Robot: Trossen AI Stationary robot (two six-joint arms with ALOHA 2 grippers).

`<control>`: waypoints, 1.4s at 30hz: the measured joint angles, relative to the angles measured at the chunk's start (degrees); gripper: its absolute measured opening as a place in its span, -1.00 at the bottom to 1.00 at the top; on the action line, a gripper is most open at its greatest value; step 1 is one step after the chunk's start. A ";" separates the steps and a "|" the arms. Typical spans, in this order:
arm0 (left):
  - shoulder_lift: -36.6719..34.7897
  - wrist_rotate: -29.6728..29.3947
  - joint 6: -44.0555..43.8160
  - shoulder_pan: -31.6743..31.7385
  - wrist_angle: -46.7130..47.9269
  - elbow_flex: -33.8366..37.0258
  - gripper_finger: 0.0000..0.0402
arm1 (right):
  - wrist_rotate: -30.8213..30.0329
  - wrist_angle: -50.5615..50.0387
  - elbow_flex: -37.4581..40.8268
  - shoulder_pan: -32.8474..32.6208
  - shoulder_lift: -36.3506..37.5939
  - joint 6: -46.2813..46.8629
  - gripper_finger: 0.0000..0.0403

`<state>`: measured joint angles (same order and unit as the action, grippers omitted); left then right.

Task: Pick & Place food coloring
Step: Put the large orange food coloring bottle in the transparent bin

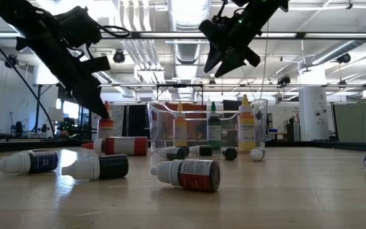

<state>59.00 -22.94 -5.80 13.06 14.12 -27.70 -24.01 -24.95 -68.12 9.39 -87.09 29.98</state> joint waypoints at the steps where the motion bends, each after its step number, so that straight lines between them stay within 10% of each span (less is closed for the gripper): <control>1: 0.00 -0.20 0.00 0.00 0.05 0.00 -0.09 | 0.00 0.00 0.10 0.00 0.00 0.01 -0.05; 35: -0.01 -1.60 -6.38 0.07 -1.49 -0.21 -0.54 | 0.00 0.00 0.77 0.00 0.00 -0.02 -0.05; 42: -0.02 -3.33 -8.69 -0.03 6.42 -9.91 -0.56 | 0.08 0.01 -0.10 0.00 0.00 -0.02 -0.05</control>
<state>58.98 -26.27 -14.50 13.03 20.54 -37.61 -23.93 -24.94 -68.22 9.39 -87.09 29.96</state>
